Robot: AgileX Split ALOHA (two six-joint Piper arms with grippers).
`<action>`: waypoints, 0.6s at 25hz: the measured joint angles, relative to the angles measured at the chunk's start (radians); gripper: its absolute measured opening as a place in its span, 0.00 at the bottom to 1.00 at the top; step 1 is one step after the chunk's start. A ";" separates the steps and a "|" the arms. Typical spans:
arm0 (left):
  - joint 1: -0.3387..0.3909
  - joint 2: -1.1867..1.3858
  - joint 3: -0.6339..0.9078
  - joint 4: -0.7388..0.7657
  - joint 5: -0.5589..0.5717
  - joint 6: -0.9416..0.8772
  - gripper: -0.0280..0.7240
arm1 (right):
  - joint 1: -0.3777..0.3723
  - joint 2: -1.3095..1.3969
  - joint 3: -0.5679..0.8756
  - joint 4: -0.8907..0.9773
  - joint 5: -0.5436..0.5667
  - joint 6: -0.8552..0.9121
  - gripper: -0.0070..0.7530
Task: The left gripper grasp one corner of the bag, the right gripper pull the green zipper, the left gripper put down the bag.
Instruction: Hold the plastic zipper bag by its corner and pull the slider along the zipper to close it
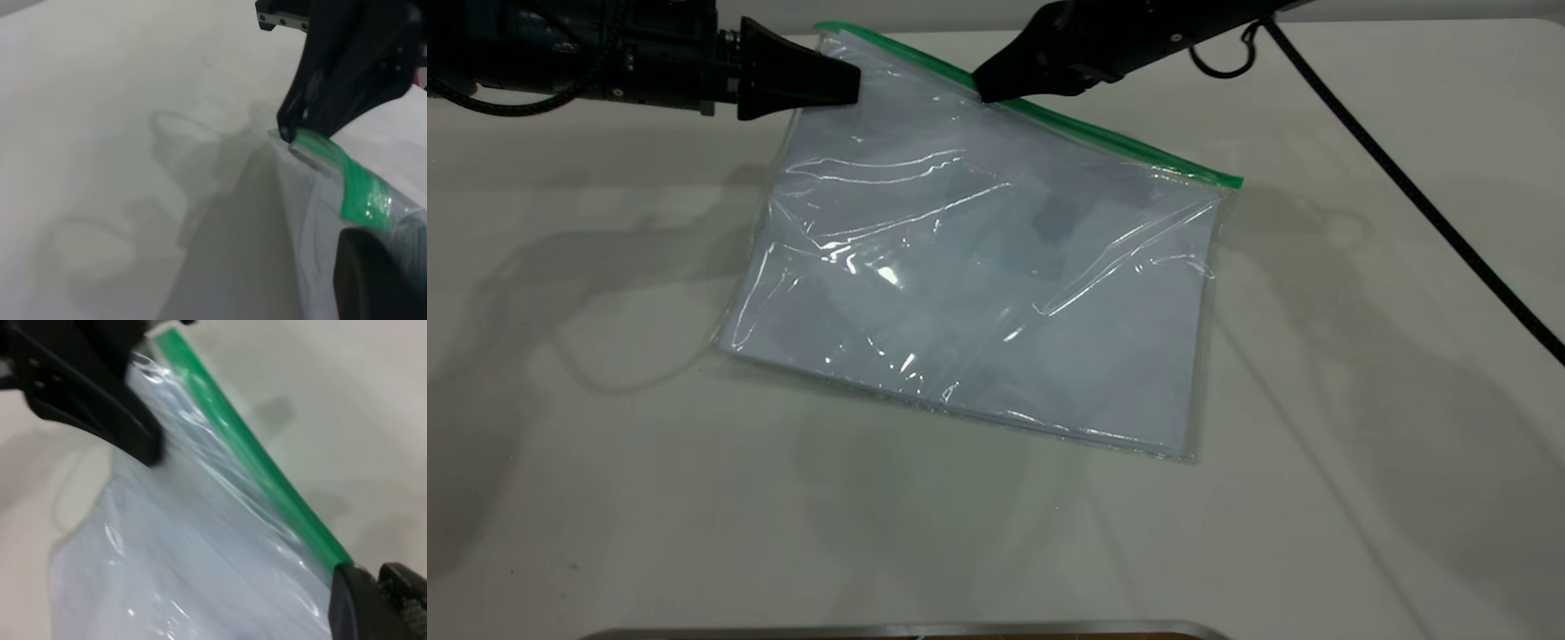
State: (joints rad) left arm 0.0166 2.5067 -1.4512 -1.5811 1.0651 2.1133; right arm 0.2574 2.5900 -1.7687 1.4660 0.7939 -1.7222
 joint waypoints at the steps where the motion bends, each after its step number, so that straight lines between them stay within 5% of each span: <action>1: 0.000 0.000 0.000 -0.003 0.001 0.000 0.11 | -0.007 0.000 0.000 -0.002 -0.002 0.000 0.07; 15: 0.014 0.000 0.000 -0.025 0.018 0.001 0.11 | -0.043 0.000 0.001 -0.100 -0.064 0.000 0.07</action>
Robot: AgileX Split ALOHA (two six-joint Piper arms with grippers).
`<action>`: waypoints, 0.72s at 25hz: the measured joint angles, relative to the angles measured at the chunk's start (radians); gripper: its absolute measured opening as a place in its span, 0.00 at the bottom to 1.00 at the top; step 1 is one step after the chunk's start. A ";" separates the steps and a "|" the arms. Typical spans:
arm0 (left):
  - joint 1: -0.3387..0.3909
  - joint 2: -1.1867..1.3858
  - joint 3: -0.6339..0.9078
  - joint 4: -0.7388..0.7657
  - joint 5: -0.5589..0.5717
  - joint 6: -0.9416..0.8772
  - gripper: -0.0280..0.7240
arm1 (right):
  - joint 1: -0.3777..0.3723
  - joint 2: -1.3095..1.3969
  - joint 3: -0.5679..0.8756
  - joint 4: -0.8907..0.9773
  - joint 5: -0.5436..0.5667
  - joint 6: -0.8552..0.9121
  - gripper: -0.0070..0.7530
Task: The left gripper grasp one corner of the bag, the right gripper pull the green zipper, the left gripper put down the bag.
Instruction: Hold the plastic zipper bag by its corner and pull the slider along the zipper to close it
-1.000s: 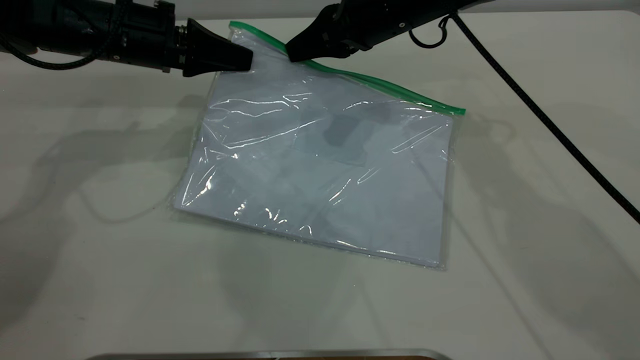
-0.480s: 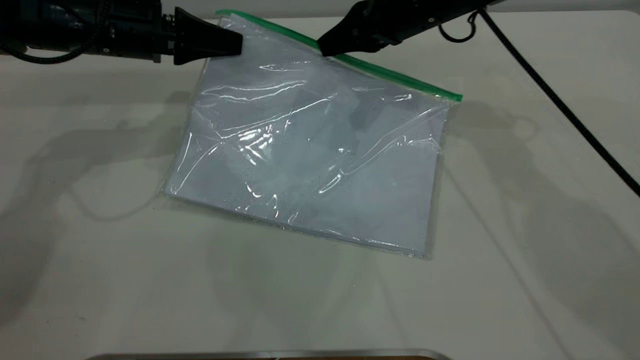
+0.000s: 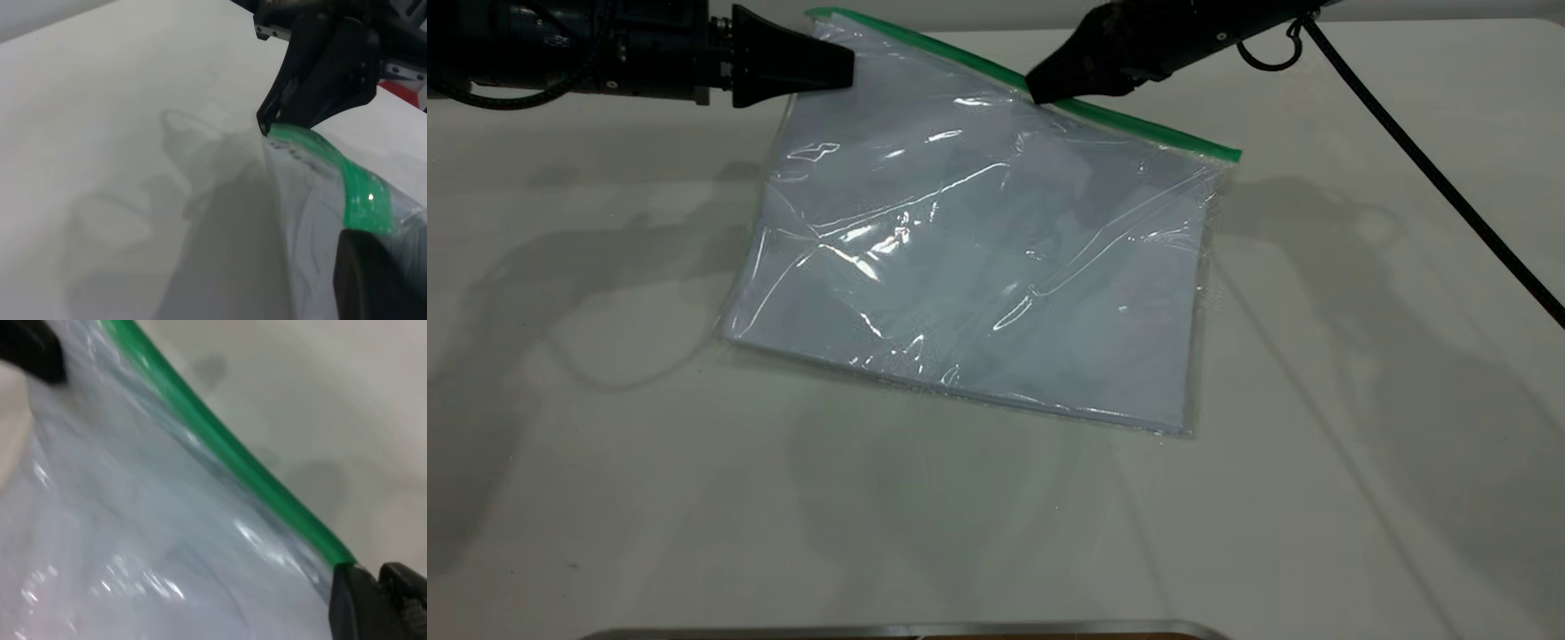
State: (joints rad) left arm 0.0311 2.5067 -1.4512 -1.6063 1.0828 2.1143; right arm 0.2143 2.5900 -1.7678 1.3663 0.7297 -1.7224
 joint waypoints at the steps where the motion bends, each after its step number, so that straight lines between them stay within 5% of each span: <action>1: 0.005 0.000 0.000 0.003 0.002 0.000 0.11 | -0.002 0.000 0.000 -0.018 -0.008 0.002 0.07; 18: 0.040 0.000 0.000 -0.012 0.029 0.000 0.11 | -0.091 0.000 0.000 -0.077 -0.048 0.027 0.08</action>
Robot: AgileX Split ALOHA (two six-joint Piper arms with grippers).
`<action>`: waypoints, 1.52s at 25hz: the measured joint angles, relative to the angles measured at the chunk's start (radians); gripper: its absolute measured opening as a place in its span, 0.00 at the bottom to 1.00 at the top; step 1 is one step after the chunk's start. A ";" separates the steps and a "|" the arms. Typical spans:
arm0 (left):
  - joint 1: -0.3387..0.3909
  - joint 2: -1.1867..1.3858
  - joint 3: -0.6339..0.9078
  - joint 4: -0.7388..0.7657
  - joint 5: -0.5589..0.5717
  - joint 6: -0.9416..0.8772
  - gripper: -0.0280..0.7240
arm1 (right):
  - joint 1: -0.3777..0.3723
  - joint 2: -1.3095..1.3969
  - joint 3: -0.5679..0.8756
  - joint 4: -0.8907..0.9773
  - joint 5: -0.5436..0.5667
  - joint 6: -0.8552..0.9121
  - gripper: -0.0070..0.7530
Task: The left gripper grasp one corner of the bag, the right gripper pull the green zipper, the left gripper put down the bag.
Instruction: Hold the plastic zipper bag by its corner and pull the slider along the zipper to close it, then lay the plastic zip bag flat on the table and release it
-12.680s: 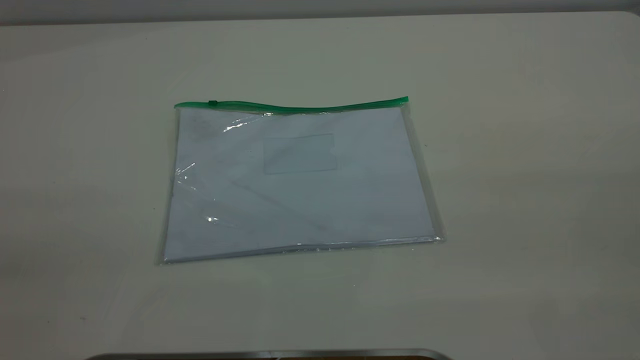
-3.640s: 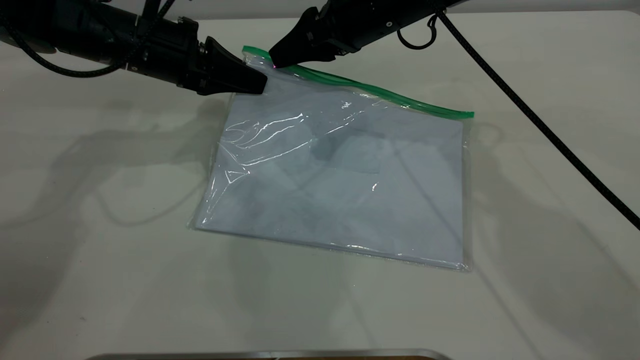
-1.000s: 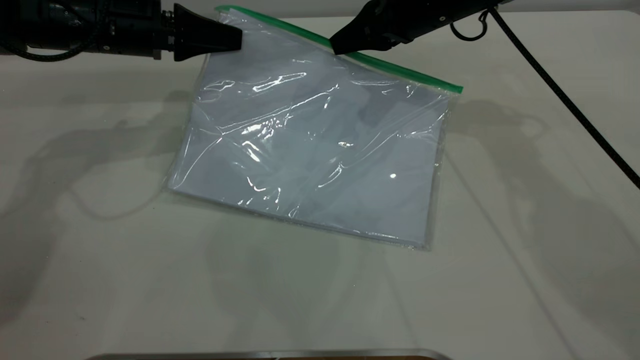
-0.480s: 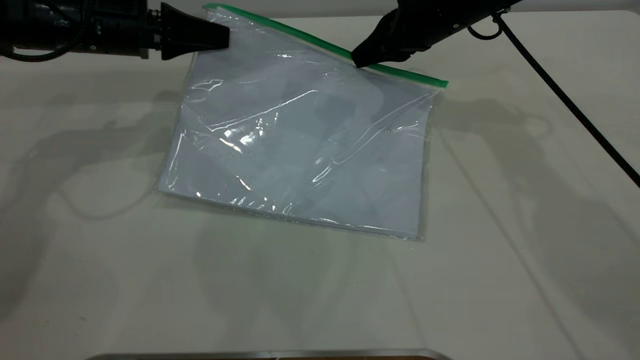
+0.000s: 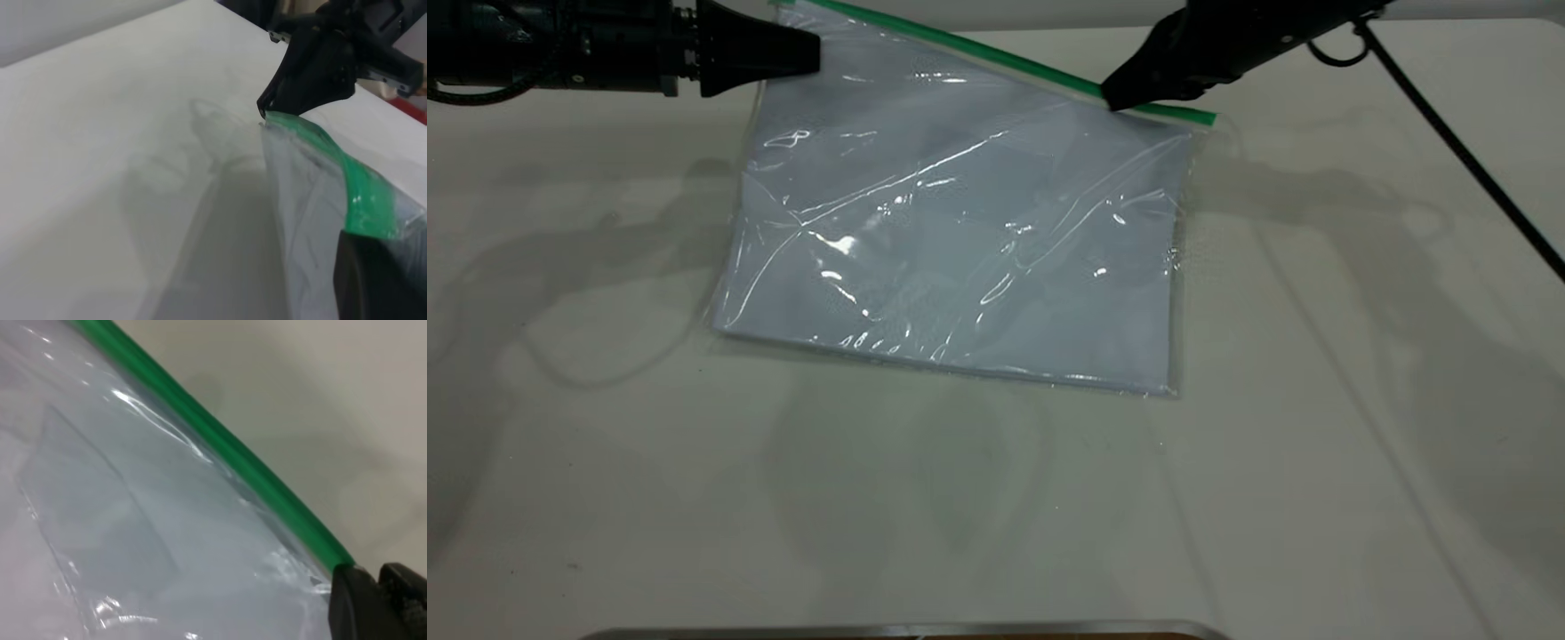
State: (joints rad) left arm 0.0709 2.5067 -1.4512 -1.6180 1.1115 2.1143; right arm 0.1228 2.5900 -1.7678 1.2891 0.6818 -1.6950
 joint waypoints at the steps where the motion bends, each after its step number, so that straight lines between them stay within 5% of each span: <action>1: 0.000 0.000 0.000 0.000 0.000 0.000 0.11 | -0.007 0.000 0.000 0.000 0.001 0.000 0.09; 27: 0.007 0.000 0.000 -0.003 0.004 0.001 0.11 | -0.074 0.001 0.000 -0.053 -0.013 0.056 0.11; 33: -0.004 0.000 0.006 0.006 -0.022 -0.002 0.11 | -0.071 -0.011 0.000 -0.047 -0.003 0.135 0.42; 38: -0.071 0.018 0.019 -0.011 -0.181 -0.080 0.15 | -0.031 -0.113 0.001 -0.040 0.258 0.189 0.64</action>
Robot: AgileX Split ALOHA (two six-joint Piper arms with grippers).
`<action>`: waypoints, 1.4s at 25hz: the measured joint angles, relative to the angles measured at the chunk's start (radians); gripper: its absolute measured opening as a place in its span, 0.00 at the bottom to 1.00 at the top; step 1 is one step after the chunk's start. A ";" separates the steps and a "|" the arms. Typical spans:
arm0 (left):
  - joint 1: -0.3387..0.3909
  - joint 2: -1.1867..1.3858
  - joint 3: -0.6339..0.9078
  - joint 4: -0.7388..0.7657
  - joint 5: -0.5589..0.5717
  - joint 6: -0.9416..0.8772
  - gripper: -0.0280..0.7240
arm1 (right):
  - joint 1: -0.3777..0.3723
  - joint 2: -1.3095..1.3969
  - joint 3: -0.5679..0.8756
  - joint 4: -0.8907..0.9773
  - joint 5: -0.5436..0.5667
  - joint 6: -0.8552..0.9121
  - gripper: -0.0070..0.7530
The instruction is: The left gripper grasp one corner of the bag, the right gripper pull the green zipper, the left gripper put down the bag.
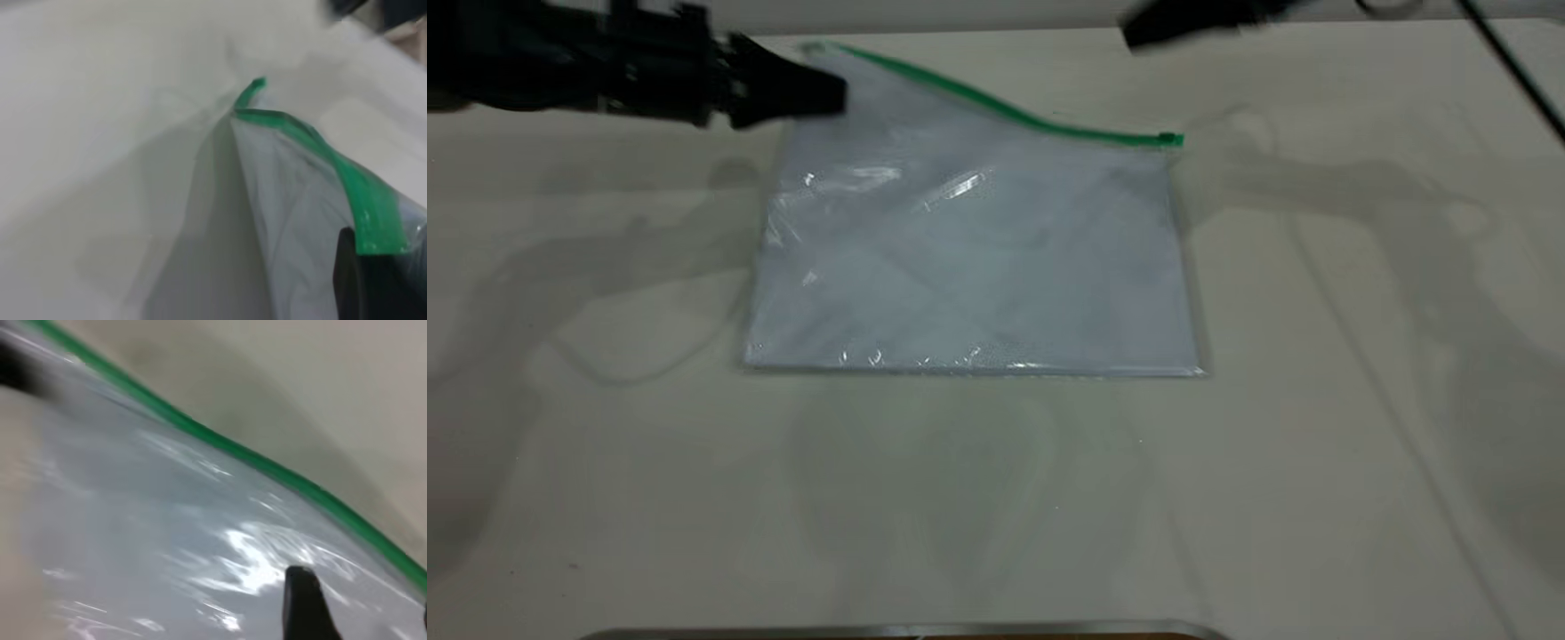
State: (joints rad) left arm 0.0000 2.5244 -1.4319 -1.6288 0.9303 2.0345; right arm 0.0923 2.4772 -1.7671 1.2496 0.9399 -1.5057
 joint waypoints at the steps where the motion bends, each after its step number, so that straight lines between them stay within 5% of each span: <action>1: -0.015 0.009 0.000 -0.009 -0.026 -0.029 0.17 | 0.012 -0.030 0.000 0.000 0.048 0.014 0.64; 7: -0.068 -0.002 0.004 -0.002 -0.134 -0.127 0.54 | 0.088 -0.229 0.000 -0.036 0.176 0.162 0.65; 12: 0.002 -0.169 0.009 0.108 -0.116 -0.292 0.76 | 0.108 -0.445 0.000 -0.156 0.253 0.382 0.66; 18: 0.121 -0.508 0.009 0.347 -0.039 -0.645 0.76 | 0.108 -0.743 0.004 -0.445 0.283 0.763 0.66; 25: 0.137 -0.930 0.010 0.645 0.050 -0.950 0.73 | 0.108 -1.115 0.053 -0.808 0.295 1.208 0.66; 35: 0.137 -1.299 0.011 1.104 0.238 -1.413 0.73 | 0.108 -1.622 0.593 -1.193 0.295 1.483 0.66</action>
State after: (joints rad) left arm 0.1368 1.2259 -1.4208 -0.5250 1.1679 0.6218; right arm 0.1999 0.8549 -1.1742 0.0565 1.2350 -0.0225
